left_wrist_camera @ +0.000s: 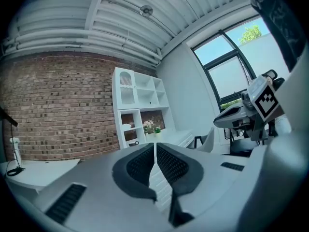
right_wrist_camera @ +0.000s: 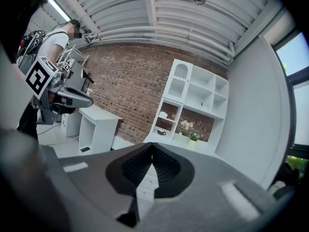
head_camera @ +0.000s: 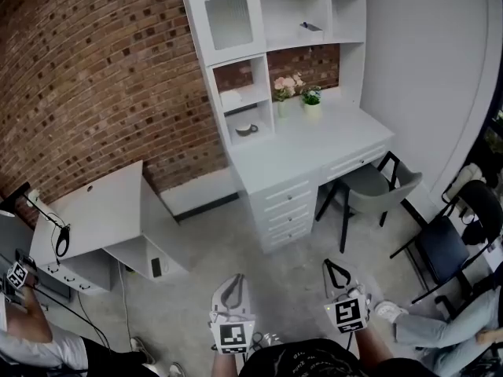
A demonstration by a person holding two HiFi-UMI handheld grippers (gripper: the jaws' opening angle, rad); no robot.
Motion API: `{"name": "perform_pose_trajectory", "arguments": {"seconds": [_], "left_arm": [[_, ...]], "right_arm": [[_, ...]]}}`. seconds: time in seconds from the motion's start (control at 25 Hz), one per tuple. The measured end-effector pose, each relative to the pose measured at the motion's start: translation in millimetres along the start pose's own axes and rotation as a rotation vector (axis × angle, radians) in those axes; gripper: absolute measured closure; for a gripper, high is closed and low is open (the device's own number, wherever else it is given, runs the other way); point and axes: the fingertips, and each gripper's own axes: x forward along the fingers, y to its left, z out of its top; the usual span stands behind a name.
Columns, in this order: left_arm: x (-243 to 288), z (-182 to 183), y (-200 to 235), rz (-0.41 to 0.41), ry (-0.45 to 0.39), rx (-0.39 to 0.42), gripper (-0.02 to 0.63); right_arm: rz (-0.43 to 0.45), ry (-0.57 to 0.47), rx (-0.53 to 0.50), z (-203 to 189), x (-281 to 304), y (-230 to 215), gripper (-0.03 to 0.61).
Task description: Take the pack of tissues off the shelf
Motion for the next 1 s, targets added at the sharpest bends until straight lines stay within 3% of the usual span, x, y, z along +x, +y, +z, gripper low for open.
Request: {"name": "perform_pose_trajectory", "arguments": {"seconds": [0.44, 1.0], "left_arm": [[-3.8, -24.2, 13.5, -0.049, 0.045, 0.011, 0.591], [19.3, -25.1, 19.7, -0.043, 0.059, 0.014, 0.591]], "right_arm": [[-0.027, 0.03, 0.042, -9.5, 2.2, 23.9, 0.574], [0.036, 0.034, 0.033, -9.2, 35.8, 21.7, 0.574]]}}
